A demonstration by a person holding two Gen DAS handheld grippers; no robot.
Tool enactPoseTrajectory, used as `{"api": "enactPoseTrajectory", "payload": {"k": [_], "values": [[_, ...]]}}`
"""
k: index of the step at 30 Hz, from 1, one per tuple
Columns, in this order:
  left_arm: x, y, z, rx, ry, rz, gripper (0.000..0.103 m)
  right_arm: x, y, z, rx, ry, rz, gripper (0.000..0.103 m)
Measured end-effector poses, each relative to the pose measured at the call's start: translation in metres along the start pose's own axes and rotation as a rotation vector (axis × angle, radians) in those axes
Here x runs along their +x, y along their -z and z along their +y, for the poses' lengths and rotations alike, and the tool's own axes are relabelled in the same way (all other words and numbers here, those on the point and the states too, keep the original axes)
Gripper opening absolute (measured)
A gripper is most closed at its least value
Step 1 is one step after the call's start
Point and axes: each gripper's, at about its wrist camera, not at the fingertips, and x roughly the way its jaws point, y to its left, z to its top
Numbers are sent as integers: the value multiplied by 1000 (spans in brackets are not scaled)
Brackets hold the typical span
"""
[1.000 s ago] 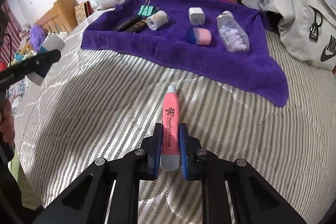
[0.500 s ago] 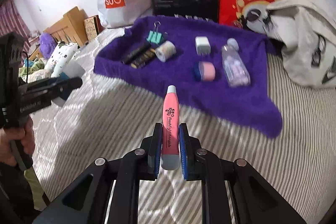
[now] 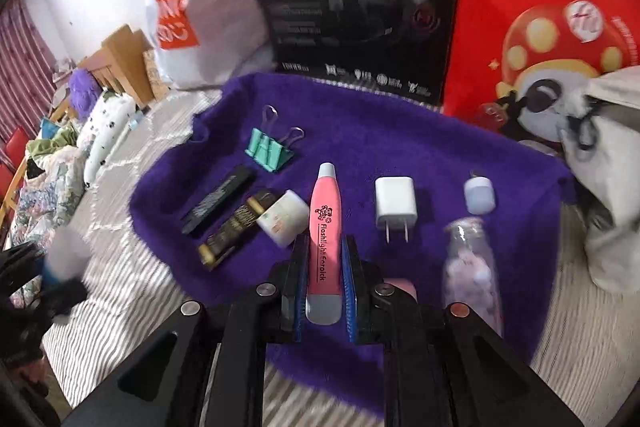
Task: Organize rigid objects
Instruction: 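Carry the deodorant stick and pink tube onto the towel and release both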
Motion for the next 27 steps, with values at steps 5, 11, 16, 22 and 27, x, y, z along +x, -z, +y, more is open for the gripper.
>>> {"api": "enactPoseTrajectory", "payload": {"k": [5, 11, 16, 22, 27], "values": [[0, -3, 5, -9, 4, -3, 34, 26, -6, 0, -17, 49, 53, 16], [4, -1, 9, -16, 12, 9, 34, 38, -4, 7, -59, 87, 71, 16], [6, 0, 13, -23, 8, 17, 34, 40, -4, 9, -91, 93, 74, 17], [3, -1, 13, -21, -3, 16, 34, 39, -7, 6, -100, 52, 105, 42], [0, -3, 11, -27, 5, 11, 34, 20, 0, 6, -113, 58, 94, 50]]}}
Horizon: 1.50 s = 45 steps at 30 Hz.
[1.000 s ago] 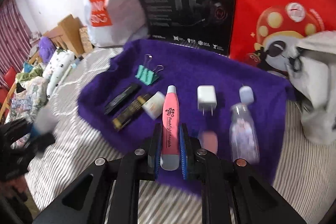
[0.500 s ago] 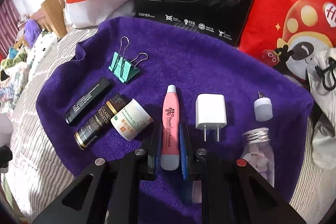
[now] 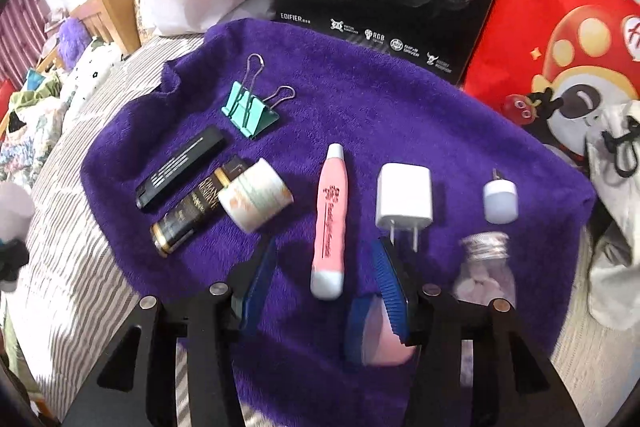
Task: Organize rigid objects
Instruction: 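Carry the deodorant stick and pink tube onto the towel and release both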
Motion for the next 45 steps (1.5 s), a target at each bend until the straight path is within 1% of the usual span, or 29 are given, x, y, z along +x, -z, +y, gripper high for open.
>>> {"api": "enactPoseTrajectory", "payload": {"k": [4, 6, 8, 9, 10, 11, 16, 21, 27, 31, 37, 41, 45], "values": [[3, -8, -10, 11, 27, -3, 34, -31, 11, -4, 19, -17, -40, 51], [6, -13, -19, 29, 33, -7, 34, -47, 18, -11, 39, -12, -61, 58], [12, -19, -29, 48, 52, -6, 34, -66, 31, -22, 72, 5, -84, 73], [17, -23, -34, 60, 64, 0, 34, -73, 34, -29, 91, 16, -89, 77], [22, -26, -41, 75, 73, 7, 34, -82, 45, -38, 123, 30, -95, 83], [27, -29, -45, 87, 80, 11, 34, -88, 53, -44, 143, 35, -95, 84], [55, -41, -72, 150, 119, 40, 35, -115, 103, -77, 257, 72, -81, 85], [80, -52, -94, 182, 158, 80, 34, -128, 145, -101, 363, 85, -71, 85], [109, -62, -114, 211, 149, 129, 34, -130, 176, -117, 449, 78, -61, 85], [124, -63, -118, 216, 135, 158, 34, -133, 187, -121, 477, 67, -61, 85], [139, -62, -118, 217, 116, 197, 34, -133, 187, -118, 460, 58, -53, 85], [139, -62, -116, 211, 107, 197, 35, -132, 183, -114, 446, 47, -55, 85], [144, -61, -118, 229, 76, 205, 35, -130, 181, -111, 440, 34, -54, 85]]}}
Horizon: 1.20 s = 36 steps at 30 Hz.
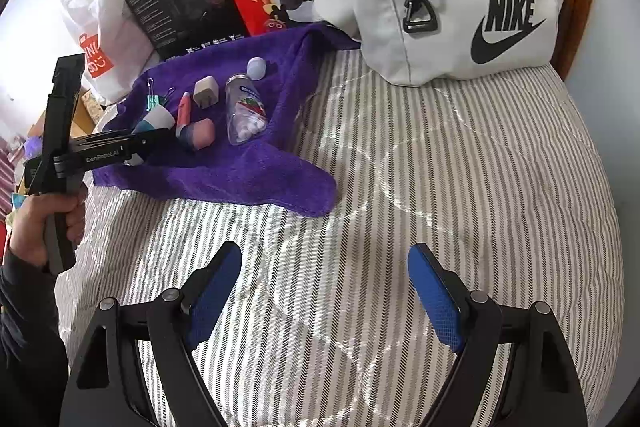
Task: Organize rigid objects
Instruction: 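Carry the deodorant stick and pink tube onto the towel and release both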
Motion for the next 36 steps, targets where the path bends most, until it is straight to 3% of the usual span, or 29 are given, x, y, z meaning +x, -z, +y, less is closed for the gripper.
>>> {"api": "enactPoseTrajectory", "payload": {"k": [18, 36], "values": [[8, -1, -9, 70, -106, -47, 35, 21, 4, 5, -20, -21, 53, 85], [-1, 3, -11, 55, -58, -9, 40, 13, 4, 5, -23, -23, 42, 85]]}}
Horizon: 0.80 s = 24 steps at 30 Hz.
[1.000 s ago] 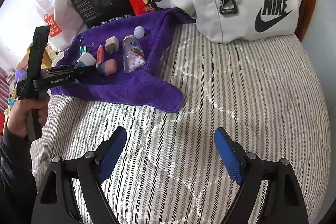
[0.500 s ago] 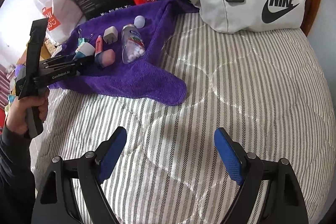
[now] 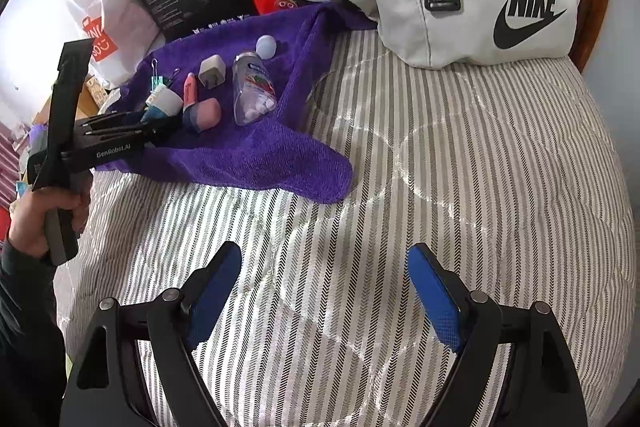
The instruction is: Organize rigid objects
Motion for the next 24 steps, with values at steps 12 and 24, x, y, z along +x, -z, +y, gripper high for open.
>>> {"api": "enactPoseTrajectory", "payload": {"k": [12, 24], "values": [[-31, 9, -4, 3, 2, -24, 56, -11, 3, 16, -23, -3, -14, 85], [-106, 37, 14, -169, -11, -154, 103, -45, -7, 65, -32, -15, -148, 90]]}}
